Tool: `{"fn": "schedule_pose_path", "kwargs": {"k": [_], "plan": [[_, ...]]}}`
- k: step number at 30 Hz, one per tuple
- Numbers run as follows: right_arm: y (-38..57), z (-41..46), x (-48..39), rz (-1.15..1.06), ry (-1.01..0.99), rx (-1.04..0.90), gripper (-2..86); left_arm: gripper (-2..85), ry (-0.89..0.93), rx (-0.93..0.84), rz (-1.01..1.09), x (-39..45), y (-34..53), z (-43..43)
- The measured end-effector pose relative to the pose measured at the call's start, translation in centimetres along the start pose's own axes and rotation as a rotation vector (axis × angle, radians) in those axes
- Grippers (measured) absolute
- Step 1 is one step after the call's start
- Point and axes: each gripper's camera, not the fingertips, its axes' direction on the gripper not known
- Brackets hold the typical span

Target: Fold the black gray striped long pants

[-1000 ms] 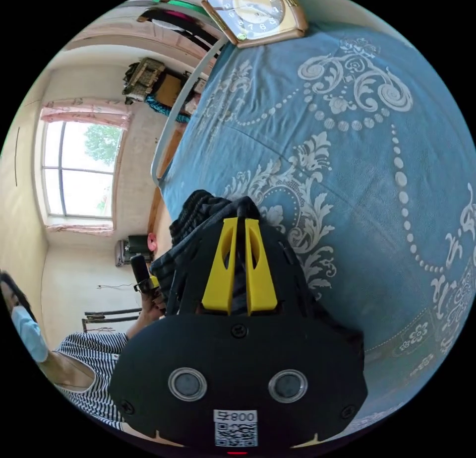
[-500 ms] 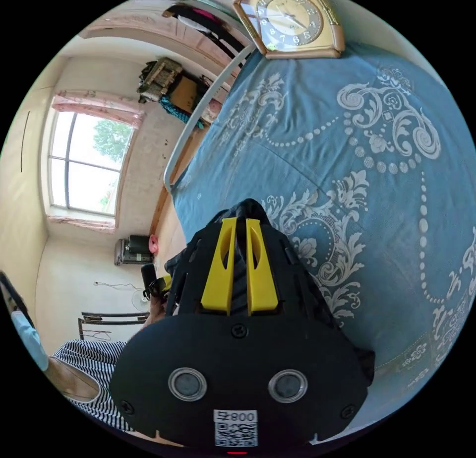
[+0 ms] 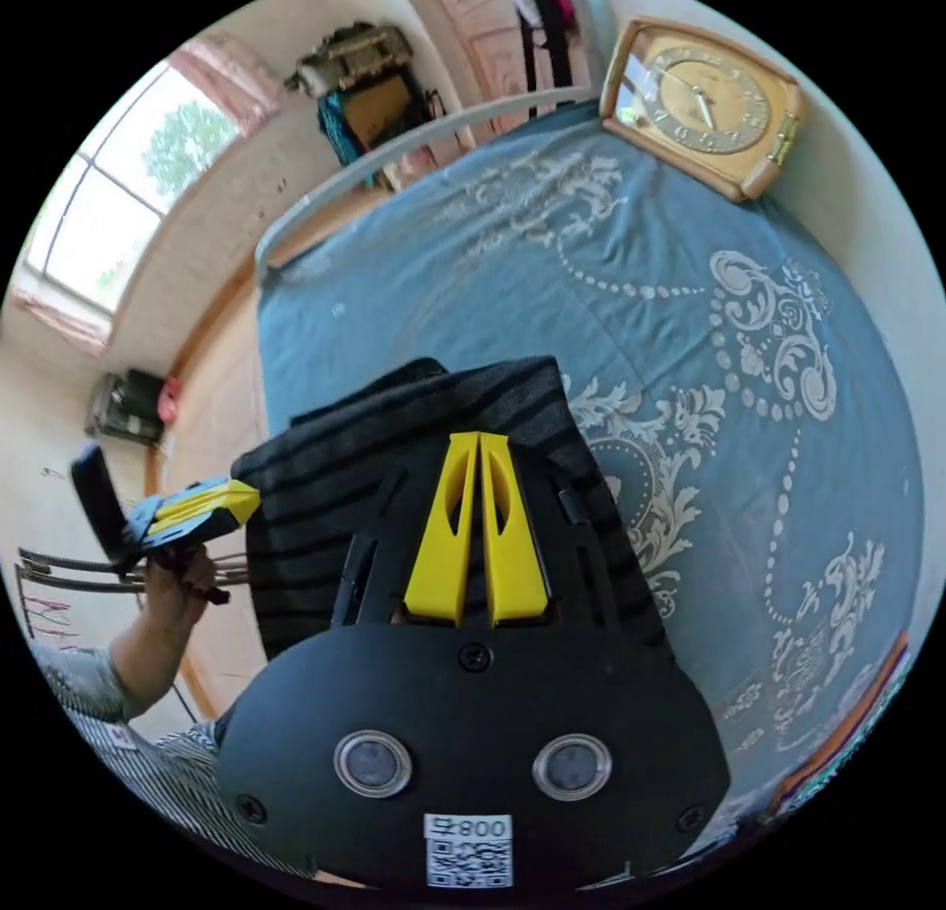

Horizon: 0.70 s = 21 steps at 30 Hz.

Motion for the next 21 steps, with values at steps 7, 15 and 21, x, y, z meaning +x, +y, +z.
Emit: {"fn": "schedule_pose_path", "kwargs": {"k": [7, 15, 21], "plan": [[1.3, 1.7, -3.2, -0.075, 0.155, 0.043, 0.2, 0.1, -0.110, 0.005, 0.019, 3.4, -0.8, -1.0], [2.6, 0.1, -0.8, 0.025, -0.048, -0.006, 0.2, 0.1, 0.012, 0.000, -0.011, 6.1, -3.9, -5.2], [11.9, -5.4, -0.5, -0.003, -0.156, 0.108, 0.1, 0.1, -0.041, -0.027, 0.193, 13.9, -5.0, -8.7]]}}
